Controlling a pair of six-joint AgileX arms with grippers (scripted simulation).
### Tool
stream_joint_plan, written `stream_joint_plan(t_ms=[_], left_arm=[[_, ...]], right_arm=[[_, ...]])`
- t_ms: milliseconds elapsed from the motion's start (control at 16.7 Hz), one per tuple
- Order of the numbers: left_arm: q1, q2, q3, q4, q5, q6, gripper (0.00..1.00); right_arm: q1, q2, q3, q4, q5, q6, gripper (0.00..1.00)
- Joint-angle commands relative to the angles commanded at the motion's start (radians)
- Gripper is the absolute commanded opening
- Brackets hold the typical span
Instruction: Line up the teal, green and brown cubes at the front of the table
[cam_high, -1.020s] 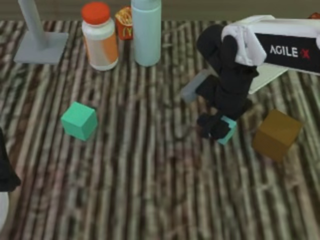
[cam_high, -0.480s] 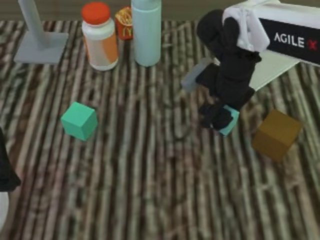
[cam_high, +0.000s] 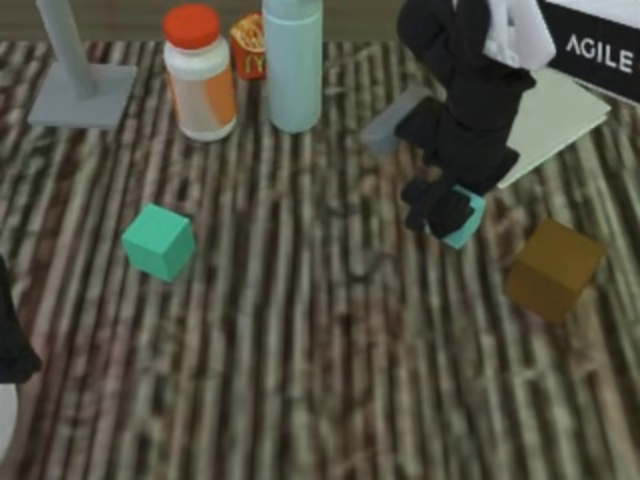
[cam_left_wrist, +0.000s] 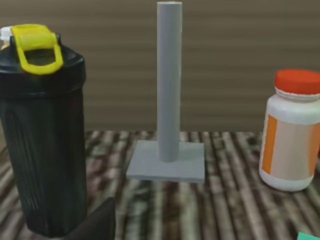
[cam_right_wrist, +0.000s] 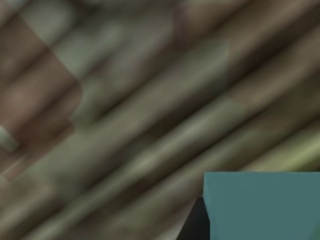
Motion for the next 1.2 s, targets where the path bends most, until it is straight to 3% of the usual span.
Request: stream_joint_plan(t_ms=[300, 780, 1200], left_arm=[[0.0, 0.0, 0.0, 0.0, 0.0, 0.0, 1.0], [0.0, 0.0, 0.0, 0.0, 0.0, 0.0, 1.0], [0.0, 0.0, 0.0, 0.0, 0.0, 0.0, 1.0]], right_arm=[[0.058, -0.104, -0.116, 0.03, -0.003, -0.074, 0.0], [0.26, -0.456, -0.598, 0.122, -0.013, -0.335, 0.0], [0.295, -0.516, -0.662, 0.136, -0.015, -0.383, 0.0]])
